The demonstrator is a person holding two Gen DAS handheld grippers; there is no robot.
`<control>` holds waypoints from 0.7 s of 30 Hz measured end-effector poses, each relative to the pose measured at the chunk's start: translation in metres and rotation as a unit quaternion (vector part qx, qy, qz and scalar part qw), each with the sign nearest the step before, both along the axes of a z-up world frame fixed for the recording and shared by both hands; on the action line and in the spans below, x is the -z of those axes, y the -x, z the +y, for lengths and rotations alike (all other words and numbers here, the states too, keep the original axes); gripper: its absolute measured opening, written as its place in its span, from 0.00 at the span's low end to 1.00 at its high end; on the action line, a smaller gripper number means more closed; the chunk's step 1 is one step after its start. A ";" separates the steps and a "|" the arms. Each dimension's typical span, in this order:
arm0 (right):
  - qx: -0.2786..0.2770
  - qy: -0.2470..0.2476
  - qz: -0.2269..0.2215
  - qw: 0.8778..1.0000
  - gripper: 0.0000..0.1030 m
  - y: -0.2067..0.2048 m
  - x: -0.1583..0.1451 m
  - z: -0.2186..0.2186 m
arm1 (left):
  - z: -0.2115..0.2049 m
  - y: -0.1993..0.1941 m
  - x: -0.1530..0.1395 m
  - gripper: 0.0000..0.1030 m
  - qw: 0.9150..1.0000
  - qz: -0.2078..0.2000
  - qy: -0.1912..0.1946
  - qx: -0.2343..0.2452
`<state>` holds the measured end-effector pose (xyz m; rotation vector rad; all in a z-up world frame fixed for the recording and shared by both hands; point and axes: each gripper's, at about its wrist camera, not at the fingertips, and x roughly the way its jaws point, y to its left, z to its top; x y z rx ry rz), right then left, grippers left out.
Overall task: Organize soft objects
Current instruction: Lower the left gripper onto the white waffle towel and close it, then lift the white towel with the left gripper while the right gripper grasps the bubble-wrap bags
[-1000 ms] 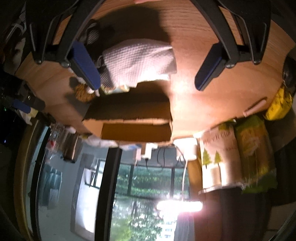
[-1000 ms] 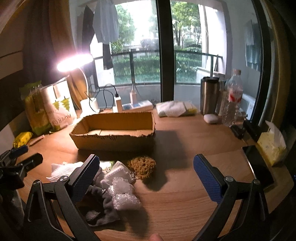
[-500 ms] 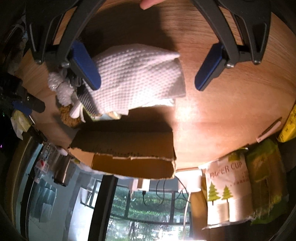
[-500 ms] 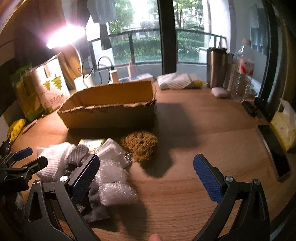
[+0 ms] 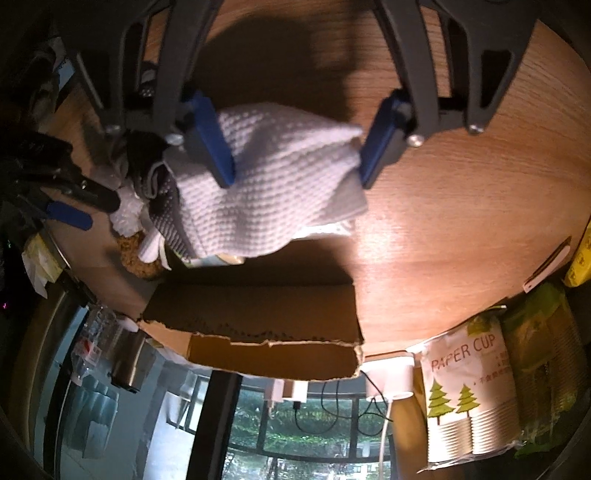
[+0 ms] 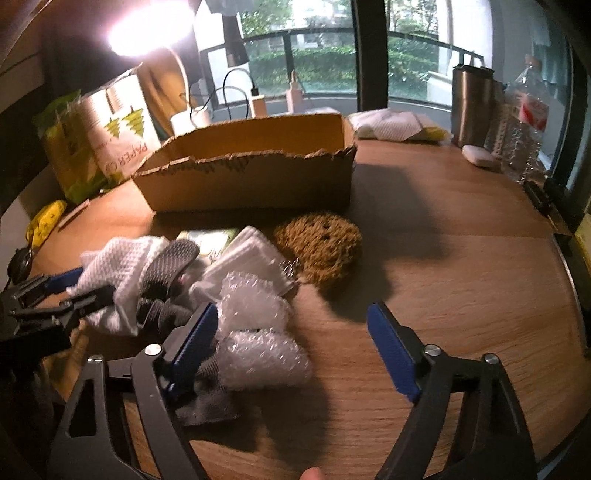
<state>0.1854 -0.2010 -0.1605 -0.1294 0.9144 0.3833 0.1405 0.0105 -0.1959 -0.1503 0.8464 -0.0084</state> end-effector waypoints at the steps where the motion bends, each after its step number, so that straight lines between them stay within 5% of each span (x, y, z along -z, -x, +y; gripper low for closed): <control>1: -0.003 0.001 0.003 1.000 0.75 0.000 0.001 0.001 | 0.001 0.001 0.000 0.61 1.000 -0.001 0.001 0.000; 4: -0.014 0.011 0.010 1.000 0.53 0.002 0.006 0.005 | 0.003 0.003 -0.002 0.50 1.000 -0.004 0.008 -0.001; 7: -0.020 0.012 0.007 1.000 0.49 0.004 0.004 0.007 | 0.006 0.006 -0.006 0.32 1.000 -0.008 0.014 0.000; 21: -0.009 0.017 -0.037 0.999 0.48 0.007 -0.030 -0.003 | 0.013 0.019 -0.038 0.28 0.998 -0.054 0.025 0.001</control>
